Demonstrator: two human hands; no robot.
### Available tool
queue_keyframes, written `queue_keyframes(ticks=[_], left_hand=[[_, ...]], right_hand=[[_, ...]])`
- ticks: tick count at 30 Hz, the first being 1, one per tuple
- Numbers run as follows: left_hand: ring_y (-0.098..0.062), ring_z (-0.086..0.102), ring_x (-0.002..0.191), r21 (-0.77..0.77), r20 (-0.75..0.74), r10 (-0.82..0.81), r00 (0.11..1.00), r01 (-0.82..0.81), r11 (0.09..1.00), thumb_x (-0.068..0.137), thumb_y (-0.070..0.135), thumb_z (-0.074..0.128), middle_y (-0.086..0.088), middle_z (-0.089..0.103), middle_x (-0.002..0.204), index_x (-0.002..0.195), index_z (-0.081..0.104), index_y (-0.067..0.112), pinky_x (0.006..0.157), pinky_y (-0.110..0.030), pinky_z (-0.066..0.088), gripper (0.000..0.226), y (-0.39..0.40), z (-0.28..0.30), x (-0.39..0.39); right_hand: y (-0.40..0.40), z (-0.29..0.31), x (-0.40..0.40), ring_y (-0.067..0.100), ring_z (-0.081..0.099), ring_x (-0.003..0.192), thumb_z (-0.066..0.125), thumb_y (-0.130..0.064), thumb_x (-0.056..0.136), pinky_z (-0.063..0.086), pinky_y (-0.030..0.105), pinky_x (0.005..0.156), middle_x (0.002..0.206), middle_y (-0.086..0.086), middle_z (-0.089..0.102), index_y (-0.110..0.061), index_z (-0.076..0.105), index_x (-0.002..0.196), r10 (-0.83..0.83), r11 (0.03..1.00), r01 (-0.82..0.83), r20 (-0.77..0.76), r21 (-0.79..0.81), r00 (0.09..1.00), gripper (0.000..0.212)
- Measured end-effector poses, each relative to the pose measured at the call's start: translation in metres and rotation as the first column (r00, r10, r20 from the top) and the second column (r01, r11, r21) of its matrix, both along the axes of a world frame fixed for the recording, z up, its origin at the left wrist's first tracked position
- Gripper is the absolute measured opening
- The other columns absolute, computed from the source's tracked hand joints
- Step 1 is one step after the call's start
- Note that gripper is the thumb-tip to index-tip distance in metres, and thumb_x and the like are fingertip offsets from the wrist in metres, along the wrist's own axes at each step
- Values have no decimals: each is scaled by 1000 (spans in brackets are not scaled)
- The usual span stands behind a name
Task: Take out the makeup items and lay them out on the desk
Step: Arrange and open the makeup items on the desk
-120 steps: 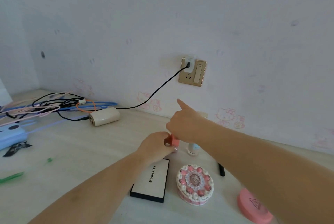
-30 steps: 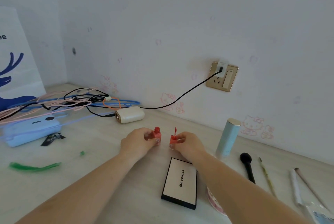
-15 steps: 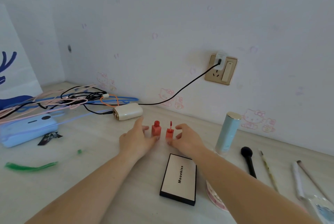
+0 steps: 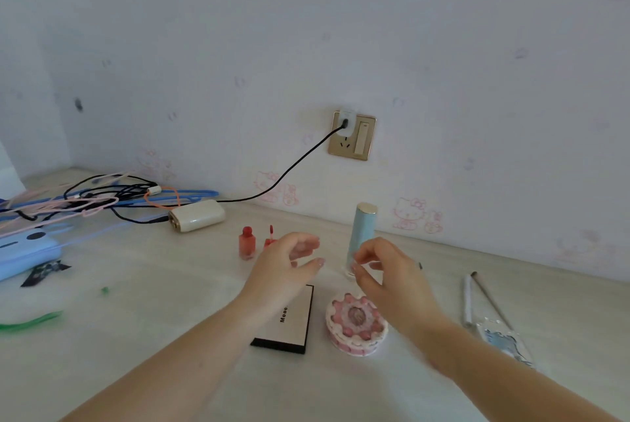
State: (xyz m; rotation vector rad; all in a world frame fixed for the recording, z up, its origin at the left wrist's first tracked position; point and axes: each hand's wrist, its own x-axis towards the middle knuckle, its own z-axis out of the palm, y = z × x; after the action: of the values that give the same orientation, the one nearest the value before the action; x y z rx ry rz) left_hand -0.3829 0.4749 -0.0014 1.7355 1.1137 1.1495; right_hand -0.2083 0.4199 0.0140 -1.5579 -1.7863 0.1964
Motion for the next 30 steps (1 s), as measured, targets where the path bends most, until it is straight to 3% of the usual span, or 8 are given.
queue_keyframes(ticks=[3,7,10,14,19,24,30], left_hand=[[-9,49,125,-49,-52,1,999,-4,999,81,19,71,6,54,131,137,43,20,105,-31,40,62,13,1,24],[-12,45,129,-105,-84,11,996,-20,994,78,26,73,0,47,142,144,32,19,106,-32,38,78,30,-3,55],[-13,52,123,-98,-135,-8,991,-5,995,78,29,72,2,56,133,136,45,19,104,-34,41,65,39,-10,69],[-13,64,101,-63,-168,16,986,-27,998,78,25,64,5,69,104,110,63,21,89,-36,52,33,46,-14,78],[-16,65,92,-28,-94,119,988,-122,992,80,19,63,-1,69,97,97,58,15,83,-39,53,18,43,-14,79],[-15,64,87,49,-29,193,981,-191,980,83,13,60,0,66,95,92,52,17,76,-40,56,12,44,-6,70],[-2,57,82,106,-21,167,986,-164,981,89,12,55,4,62,96,99,49,18,69,-22,50,13,40,3,54]], right_hand=[[4,8,9,7,56,100,60,-24,88,48,28,86,104,-15,56,-32,48,100,-87,994,100,-241,44,967,19],[25,12,18,4,50,113,64,-25,86,42,27,100,119,-10,52,-30,42,122,-135,990,138,-411,-25,902,42],[43,6,17,5,47,121,68,-35,82,41,32,104,130,-10,51,-28,36,136,-114,989,70,-378,-128,919,63],[54,-1,9,5,50,106,68,-36,82,39,18,86,120,-11,52,-26,34,138,-98,988,46,-375,-146,922,66],[63,1,-4,3,51,92,68,-33,82,35,5,64,110,-10,55,-25,37,133,-107,991,53,-472,-127,875,60],[72,10,-19,-4,52,83,70,-27,81,39,5,56,103,-10,56,-25,44,121,-65,998,42,-539,-54,840,48],[77,20,-32,6,53,92,71,-23,81,39,9,66,102,-9,57,-21,47,114,-19,1000,15,-543,-12,839,41]])
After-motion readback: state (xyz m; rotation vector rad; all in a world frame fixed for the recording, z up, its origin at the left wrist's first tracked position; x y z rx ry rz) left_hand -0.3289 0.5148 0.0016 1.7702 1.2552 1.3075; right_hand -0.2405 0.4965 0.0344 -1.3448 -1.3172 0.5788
